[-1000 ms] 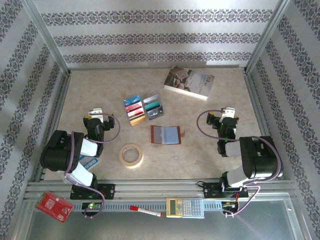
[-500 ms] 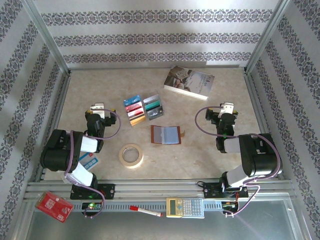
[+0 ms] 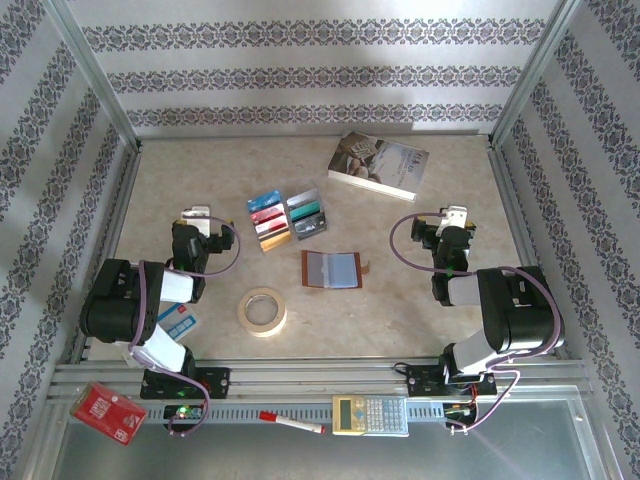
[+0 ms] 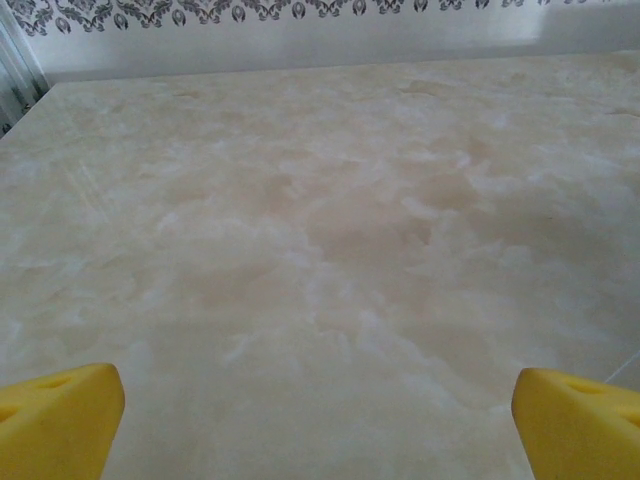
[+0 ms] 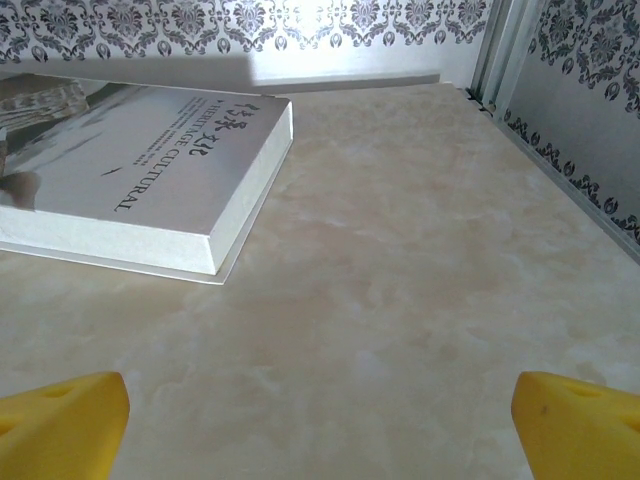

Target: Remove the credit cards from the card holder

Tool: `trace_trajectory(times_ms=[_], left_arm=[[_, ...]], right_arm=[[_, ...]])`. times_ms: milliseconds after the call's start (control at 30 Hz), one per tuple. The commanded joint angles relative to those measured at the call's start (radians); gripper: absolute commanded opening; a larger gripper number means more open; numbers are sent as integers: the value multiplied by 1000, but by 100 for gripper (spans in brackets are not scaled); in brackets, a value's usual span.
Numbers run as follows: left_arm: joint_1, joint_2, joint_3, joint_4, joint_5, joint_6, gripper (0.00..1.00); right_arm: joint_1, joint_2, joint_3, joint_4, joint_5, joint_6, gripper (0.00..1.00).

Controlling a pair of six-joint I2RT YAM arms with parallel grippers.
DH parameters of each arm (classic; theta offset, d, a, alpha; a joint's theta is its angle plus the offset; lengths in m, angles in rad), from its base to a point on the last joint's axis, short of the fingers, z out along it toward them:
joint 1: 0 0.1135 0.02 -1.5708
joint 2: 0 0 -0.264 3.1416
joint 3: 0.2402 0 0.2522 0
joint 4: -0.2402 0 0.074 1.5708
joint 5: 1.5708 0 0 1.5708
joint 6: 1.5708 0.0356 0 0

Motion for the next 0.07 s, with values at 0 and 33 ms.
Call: trace_trajectory(times_ms=[0,33], left_arm=[[13,3,14,-24,12,-12,100],[13,3,14,-23,12,-12,100]], right_arm=[[12,12,14,12,22,-11,98],[12,11,14,12,22,-11,98]])
